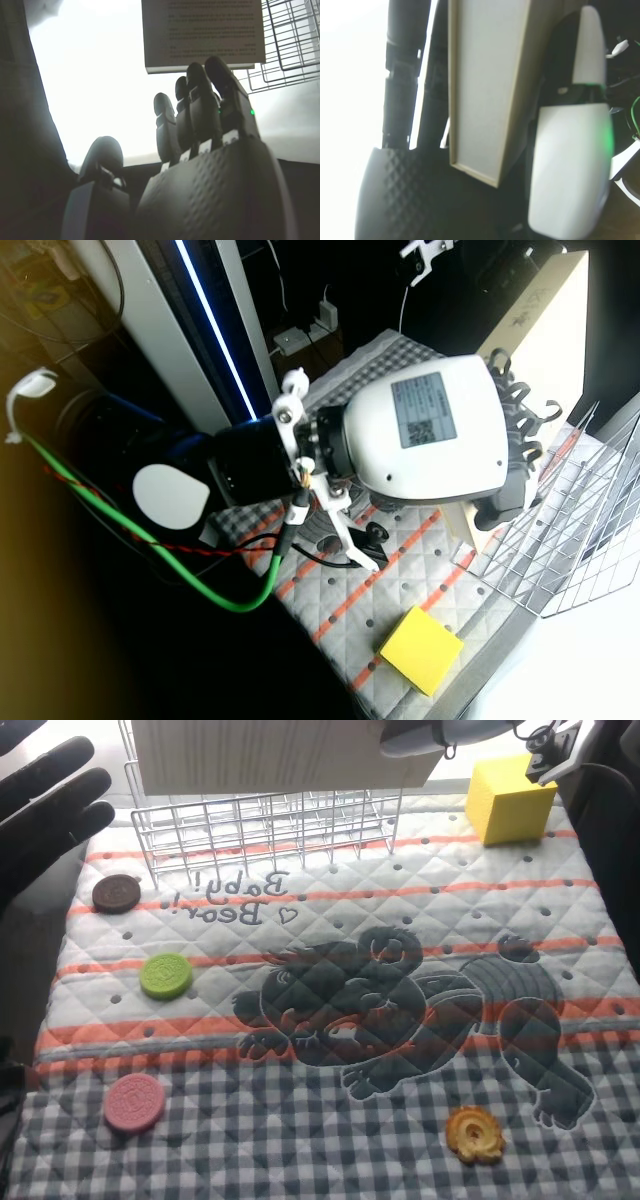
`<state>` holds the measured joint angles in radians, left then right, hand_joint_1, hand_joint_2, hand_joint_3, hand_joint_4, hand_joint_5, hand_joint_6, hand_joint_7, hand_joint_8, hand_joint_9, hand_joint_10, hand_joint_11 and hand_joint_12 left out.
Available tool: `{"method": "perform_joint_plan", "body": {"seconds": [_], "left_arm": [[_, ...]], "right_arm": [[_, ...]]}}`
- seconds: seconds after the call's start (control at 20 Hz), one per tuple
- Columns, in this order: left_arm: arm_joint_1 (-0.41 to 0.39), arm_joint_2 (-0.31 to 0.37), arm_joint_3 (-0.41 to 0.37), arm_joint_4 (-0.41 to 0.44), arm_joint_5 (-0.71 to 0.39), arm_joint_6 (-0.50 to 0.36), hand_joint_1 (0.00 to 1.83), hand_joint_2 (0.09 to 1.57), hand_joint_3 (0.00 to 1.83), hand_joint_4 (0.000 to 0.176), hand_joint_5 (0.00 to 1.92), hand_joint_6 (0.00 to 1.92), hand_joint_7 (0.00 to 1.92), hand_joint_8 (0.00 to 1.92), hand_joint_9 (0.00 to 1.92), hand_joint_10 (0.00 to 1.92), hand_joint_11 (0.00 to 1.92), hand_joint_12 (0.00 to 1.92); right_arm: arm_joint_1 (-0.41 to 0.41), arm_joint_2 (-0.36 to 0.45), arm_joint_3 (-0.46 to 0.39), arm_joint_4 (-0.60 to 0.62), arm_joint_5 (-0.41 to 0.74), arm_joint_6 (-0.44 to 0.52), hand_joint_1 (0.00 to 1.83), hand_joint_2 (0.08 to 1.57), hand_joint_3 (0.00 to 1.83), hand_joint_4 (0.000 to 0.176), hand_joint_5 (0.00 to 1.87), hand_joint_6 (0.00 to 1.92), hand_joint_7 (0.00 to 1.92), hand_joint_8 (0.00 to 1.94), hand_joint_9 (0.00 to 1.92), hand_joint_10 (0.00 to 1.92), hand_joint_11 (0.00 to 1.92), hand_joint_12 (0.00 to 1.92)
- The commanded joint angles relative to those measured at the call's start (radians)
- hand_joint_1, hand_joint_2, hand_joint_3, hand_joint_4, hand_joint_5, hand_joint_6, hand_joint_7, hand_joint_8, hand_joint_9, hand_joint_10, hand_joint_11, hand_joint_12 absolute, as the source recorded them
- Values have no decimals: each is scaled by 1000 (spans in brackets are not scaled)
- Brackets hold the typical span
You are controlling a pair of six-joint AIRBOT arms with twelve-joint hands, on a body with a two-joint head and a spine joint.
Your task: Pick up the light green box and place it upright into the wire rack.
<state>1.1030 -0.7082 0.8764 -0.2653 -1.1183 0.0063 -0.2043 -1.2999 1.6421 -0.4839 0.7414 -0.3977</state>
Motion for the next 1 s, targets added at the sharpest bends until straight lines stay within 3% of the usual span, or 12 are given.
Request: {"method": "perform_joint_plan", "body": {"seconds": [0.0,0.35,0.5,0.7,0.9,0.95], "left_arm": [[-12,-3,6,-4,-126,-6,363,1166,0,104,465,6,393,3,409,5,0,844],[-13,-6,8,-4,-122,-6,327,1177,1,117,439,0,384,0,399,0,0,840],[-15,-7,9,-2,-118,-6,349,1164,0,110,453,3,382,0,394,0,0,832],[-21,-10,13,2,-115,-6,324,1165,0,128,441,0,369,0,381,0,0,805],[-21,-11,13,3,-112,-6,317,1175,2,116,440,0,370,1,377,0,0,769],[-21,-13,14,3,-111,-6,335,1175,1,106,450,4,370,1,378,1,0,765]], "right_arm": [[-2,-2,3,8,23,3,1161,1110,0,0,997,938,1473,6,1631,5,1386,549],[65,6,-16,-64,24,3,1153,1126,2,0,964,990,1481,0,1645,3,1417,585],[96,7,-22,-101,23,3,1155,1123,1,0,972,980,1486,1,1660,8,1430,600],[105,5,-17,-120,21,3,1159,1113,0,0,997,940,1493,4,1657,5,1409,599],[118,4,-20,-131,16,3,1156,1121,2,0,972,978,1447,0,1605,0,1351,588],[125,4,-21,-138,16,3,1152,1129,0,0,959,999,1437,0,1598,0,1321,625]]}}
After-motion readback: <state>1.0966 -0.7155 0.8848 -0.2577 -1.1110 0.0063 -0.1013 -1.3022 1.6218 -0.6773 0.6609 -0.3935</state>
